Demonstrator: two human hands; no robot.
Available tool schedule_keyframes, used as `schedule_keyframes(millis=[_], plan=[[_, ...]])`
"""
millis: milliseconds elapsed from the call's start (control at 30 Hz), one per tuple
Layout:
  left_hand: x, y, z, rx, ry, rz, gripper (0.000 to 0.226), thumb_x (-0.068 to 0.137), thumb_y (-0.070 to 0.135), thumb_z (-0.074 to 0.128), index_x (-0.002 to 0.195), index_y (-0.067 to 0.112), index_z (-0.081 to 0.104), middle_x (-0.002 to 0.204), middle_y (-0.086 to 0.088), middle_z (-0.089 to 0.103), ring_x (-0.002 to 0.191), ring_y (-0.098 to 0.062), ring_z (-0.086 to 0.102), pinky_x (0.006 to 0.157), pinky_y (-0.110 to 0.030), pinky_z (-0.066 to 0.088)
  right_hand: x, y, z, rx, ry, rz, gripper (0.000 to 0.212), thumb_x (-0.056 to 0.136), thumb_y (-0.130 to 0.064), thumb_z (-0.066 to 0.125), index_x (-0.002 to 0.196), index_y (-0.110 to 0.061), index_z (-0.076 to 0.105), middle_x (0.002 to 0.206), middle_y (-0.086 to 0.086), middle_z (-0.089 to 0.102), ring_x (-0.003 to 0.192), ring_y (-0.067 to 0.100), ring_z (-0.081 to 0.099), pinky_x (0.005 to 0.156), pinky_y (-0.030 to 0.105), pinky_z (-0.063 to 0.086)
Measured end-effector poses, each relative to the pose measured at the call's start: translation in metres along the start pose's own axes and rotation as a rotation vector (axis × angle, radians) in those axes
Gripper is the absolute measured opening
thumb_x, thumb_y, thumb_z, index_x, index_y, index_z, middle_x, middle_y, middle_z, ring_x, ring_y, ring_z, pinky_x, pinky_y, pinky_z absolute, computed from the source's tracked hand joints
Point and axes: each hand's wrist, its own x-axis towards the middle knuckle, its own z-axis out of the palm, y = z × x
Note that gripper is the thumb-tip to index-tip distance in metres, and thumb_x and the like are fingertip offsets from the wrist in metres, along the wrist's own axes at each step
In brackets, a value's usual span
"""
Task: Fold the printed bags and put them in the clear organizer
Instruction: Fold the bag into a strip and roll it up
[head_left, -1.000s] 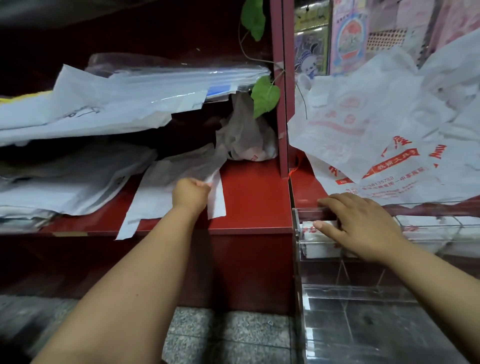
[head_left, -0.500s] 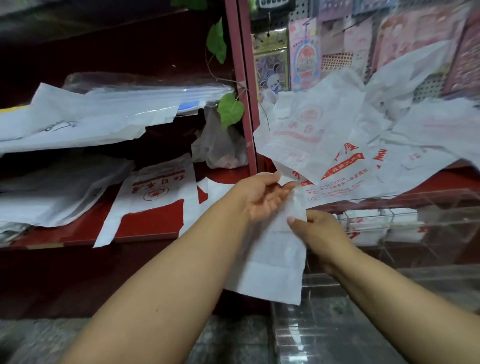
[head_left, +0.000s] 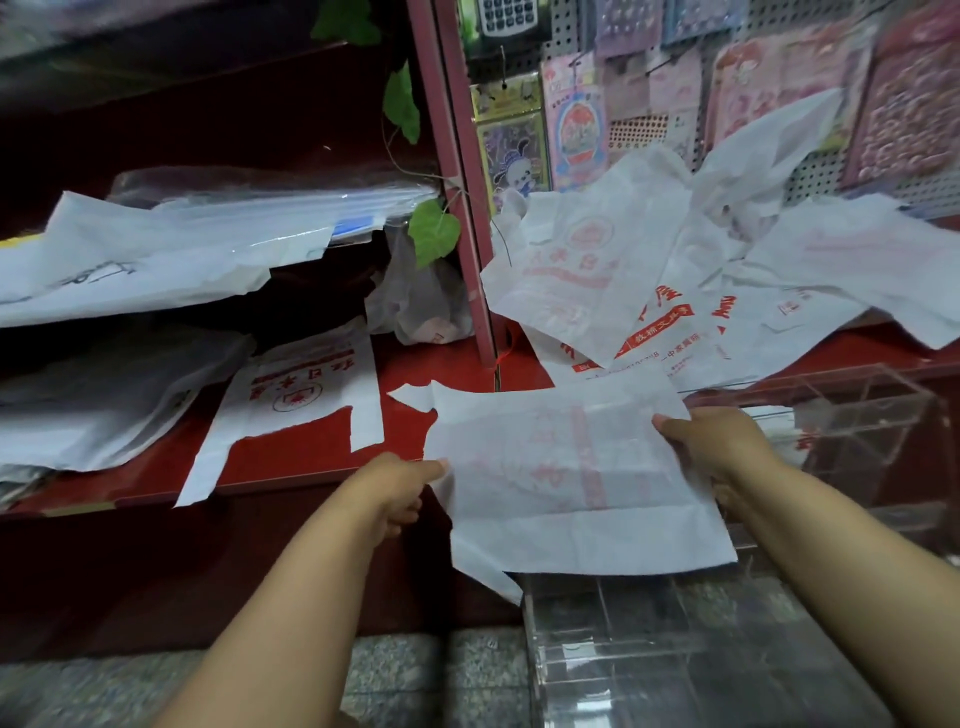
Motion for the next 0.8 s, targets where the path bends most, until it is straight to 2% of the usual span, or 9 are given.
schedule_keyframes(millis=[67, 133, 300, 367, 467, 533, 633, 733, 800], plan=[[0.002, -0.002, 0.010, -0.047, -0.028, 0.036, 0.064, 0.088, 0.038, 0.071, 0.134, 0.002, 0.045, 0.124, -0.016, 0.060, 0.109, -0.028, 0.059, 0.092, -0.042, 0.045, 0.000, 0.001, -0.006, -0.109, 0.064, -0.082, 0.021, 0.090, -0.024, 0.065, 0.089, -0.003, 0.065, 0.093, 0.010, 0.065, 0.081, 0.028, 0.061, 0.074, 0.036, 0.049], [0.006, -0.005, 0.018, -0.135, -0.008, 0.113, 0.042, 0.085, 0.028, 0.075, 0.113, 0.005, 0.054, 0.117, -0.011, 0.061, 0.108, -0.026, 0.057, 0.093, -0.041, 0.046, 0.000, 0.005, -0.008, -0.130, 0.085, -0.126, 0.021, 0.088, -0.025, 0.067, 0.077, -0.008, 0.062, 0.089, 0.010, 0.066, 0.077, 0.026, 0.061, 0.072, 0.035, 0.048], [0.009, -0.007, 0.025, -0.315, 0.057, 0.247, 0.028, 0.083, -0.006, 0.070, 0.091, 0.013, 0.051, 0.103, -0.015, 0.065, 0.085, -0.026, 0.064, 0.072, -0.038, 0.057, 0.003, 0.016, -0.012, -0.050, 0.180, -0.163, 0.033, 0.080, -0.032, 0.075, 0.090, -0.005, 0.059, 0.088, 0.013, 0.068, 0.081, 0.030, 0.064, 0.068, 0.036, 0.048], [0.007, -0.003, 0.022, -0.330, 0.059, 0.312, 0.023, 0.085, -0.008, 0.065, 0.084, 0.012, 0.055, 0.100, -0.014, 0.066, 0.080, -0.024, 0.064, 0.061, -0.031, 0.055, 0.002, 0.014, -0.016, 0.001, 0.241, -0.198, 0.030, 0.079, -0.029, 0.076, 0.085, -0.011, 0.053, 0.087, 0.014, 0.066, 0.081, 0.033, 0.063, 0.067, 0.038, 0.047], [0.003, 0.005, 0.015, -0.373, 0.059, 0.435, 0.018, 0.084, -0.006, 0.068, 0.087, 0.011, 0.069, 0.108, -0.013, 0.069, 0.092, -0.026, 0.067, 0.082, -0.036, 0.056, -0.004, 0.003, -0.030, 0.088, 0.186, -0.274, 0.025, 0.081, -0.020, 0.075, 0.075, -0.013, 0.052, 0.084, 0.016, 0.066, 0.081, 0.033, 0.064, 0.073, 0.042, 0.053], [-0.002, 0.010, 0.011, -0.408, 0.050, 0.486, 0.021, 0.083, -0.006, 0.069, 0.093, 0.012, 0.073, 0.107, -0.010, 0.071, 0.103, -0.028, 0.067, 0.097, -0.041, 0.052, -0.011, -0.007, -0.041, 0.194, 0.043, -0.283, 0.010, 0.083, -0.013, 0.073, 0.084, -0.012, 0.063, 0.094, 0.010, 0.069, 0.089, 0.023, 0.066, 0.074, 0.036, 0.056], [-0.009, 0.017, 0.009, -0.451, 0.044, 0.549, 0.028, 0.082, -0.009, 0.068, 0.097, 0.014, 0.072, 0.099, -0.006, 0.074, 0.099, -0.023, 0.069, 0.094, -0.038, 0.053, -0.023, -0.020, -0.055, 0.149, -0.139, -0.318, 0.030, 0.078, -0.002, 0.073, 0.104, -0.016, 0.070, 0.107, -0.006, 0.066, 0.098, 0.009, 0.063, 0.083, 0.025, 0.053], [-0.015, 0.023, 0.007, -0.439, 0.066, 0.600, 0.031, 0.081, -0.008, 0.069, 0.106, 0.010, 0.072, 0.098, -0.006, 0.075, 0.095, -0.019, 0.070, 0.088, -0.032, 0.054, -0.025, -0.024, -0.061, -0.036, -0.114, -0.438, 0.046, 0.071, 0.006, 0.076, 0.109, -0.020, 0.069, 0.109, -0.009, 0.065, 0.101, 0.001, 0.060, 0.091, 0.020, 0.050], [-0.018, 0.025, 0.006, -0.384, 0.121, 0.641, 0.031, 0.080, -0.002, 0.073, 0.107, 0.014, 0.073, 0.098, -0.004, 0.075, 0.092, -0.016, 0.070, 0.082, -0.029, 0.055, -0.024, -0.023, -0.063, -0.115, -0.061, -0.487, 0.043, 0.073, 0.003, 0.077, 0.107, -0.022, 0.070, 0.108, -0.009, 0.065, 0.098, -0.002, 0.060, 0.089, 0.015, 0.049]])
